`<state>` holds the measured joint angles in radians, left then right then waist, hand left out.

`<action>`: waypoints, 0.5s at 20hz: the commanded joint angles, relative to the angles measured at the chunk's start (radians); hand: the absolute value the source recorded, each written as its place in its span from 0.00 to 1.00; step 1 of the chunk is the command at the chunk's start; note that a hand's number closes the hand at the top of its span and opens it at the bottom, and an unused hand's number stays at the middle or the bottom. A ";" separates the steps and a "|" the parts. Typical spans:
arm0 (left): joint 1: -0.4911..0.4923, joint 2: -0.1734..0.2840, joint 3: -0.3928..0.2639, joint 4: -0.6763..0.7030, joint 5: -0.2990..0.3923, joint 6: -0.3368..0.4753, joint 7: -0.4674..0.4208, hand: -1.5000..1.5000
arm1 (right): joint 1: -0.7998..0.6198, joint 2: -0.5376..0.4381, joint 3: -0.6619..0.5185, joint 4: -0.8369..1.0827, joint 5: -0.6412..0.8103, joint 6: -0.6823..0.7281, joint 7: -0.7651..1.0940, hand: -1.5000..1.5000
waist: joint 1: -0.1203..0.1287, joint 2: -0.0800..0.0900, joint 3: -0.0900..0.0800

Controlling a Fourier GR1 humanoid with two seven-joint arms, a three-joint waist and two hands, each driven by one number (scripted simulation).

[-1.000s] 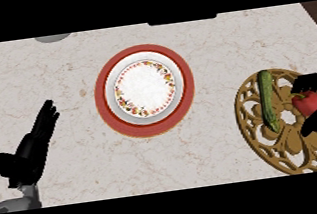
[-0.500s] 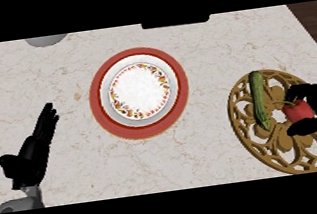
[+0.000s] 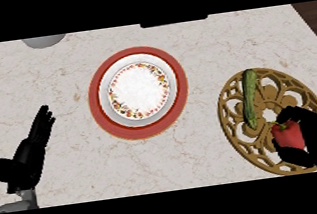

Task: Pick the bell pepper from the placemat and place it in the plate

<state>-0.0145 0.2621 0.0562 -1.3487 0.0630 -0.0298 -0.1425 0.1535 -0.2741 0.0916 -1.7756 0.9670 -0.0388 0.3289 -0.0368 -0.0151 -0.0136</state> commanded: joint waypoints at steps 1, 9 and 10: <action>-0.023 -0.023 -0.014 0.043 -0.019 0.005 -0.019 0.50 | 0.082 0.051 0.101 -0.305 0.062 0.073 0.141 1.00 | 0.011 0.009 0.011; -0.073 -0.007 0.006 0.049 0.000 -0.025 0.019 0.50 | 0.028 0.129 0.272 -0.515 0.306 0.022 0.232 1.00 | 0.033 0.014 0.012; -0.029 -0.048 -0.042 0.031 -0.048 0.007 -0.024 0.50 | -0.016 0.136 0.265 -0.558 0.331 0.068 0.283 1.00 | 0.036 0.013 0.012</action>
<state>-0.0526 0.2448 0.0464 -1.3261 0.0483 -0.0383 -0.1389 0.2164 -0.1820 0.2924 -2.2504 1.1839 0.0142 0.5338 -0.0105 -0.0041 -0.0024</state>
